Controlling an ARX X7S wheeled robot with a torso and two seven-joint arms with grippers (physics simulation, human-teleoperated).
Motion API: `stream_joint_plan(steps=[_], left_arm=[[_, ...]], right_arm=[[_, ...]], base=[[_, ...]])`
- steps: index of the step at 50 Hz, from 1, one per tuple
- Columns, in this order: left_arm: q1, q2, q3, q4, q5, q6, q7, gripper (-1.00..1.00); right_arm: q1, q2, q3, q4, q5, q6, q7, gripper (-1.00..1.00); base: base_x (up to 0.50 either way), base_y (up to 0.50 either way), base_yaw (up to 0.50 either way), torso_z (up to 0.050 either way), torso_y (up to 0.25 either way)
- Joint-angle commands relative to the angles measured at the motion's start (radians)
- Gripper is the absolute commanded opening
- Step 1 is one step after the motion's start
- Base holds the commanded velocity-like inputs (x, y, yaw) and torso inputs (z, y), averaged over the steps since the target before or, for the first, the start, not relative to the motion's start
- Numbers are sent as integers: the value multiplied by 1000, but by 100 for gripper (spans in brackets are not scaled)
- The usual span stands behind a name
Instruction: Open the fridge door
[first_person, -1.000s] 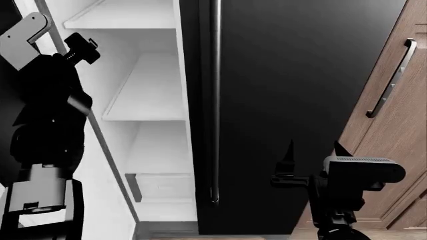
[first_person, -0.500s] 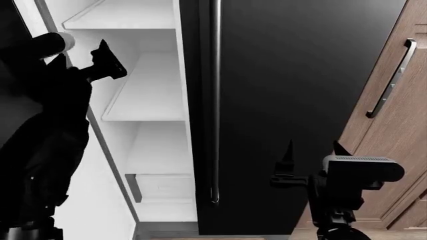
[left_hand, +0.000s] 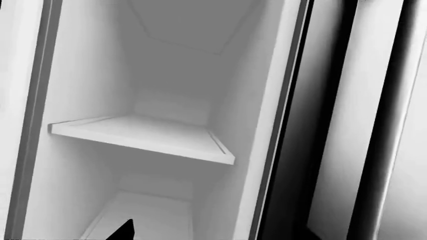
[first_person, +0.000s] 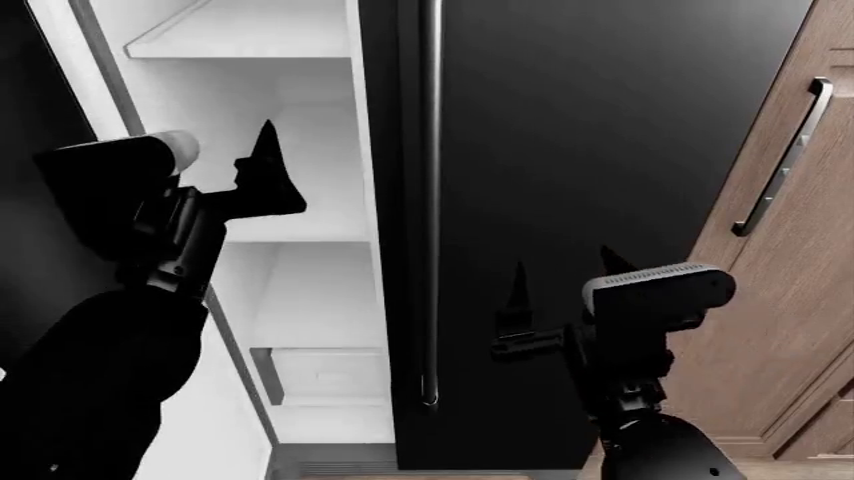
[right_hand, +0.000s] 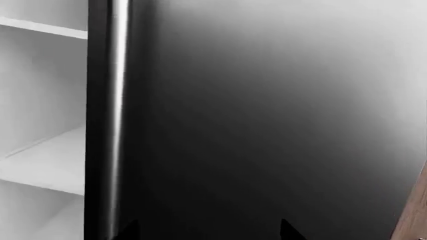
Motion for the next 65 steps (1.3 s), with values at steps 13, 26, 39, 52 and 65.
stream_joint_plan(steps=[13,26,39,52,65], left_arm=[[35,-16,-32,25,-11,18,-15,100],[32,-15,-28,16,-7,27,-12,100],[34,-18,-24,18,-6,30,-14,100],[34,-18,-20,9,-5,33,-14,100],[27,-15,-18,-6,-7,39,-9,100]], right_arm=[[167,-46,-121,53,42,65,-87,100],[245,-67,-139,58,59,105,-99,100],[284,-88,-150,123,54,69,-107,100],[423,-135,-150,326,66,31,-165,100],[562,-191,-186,532,62,-9,-224,100]], base=[[0,0,0,0,0],[0,0,0,0,0],[0,0,0,0,0],[0,0,0,0,0],[0,0,0,0,0]])
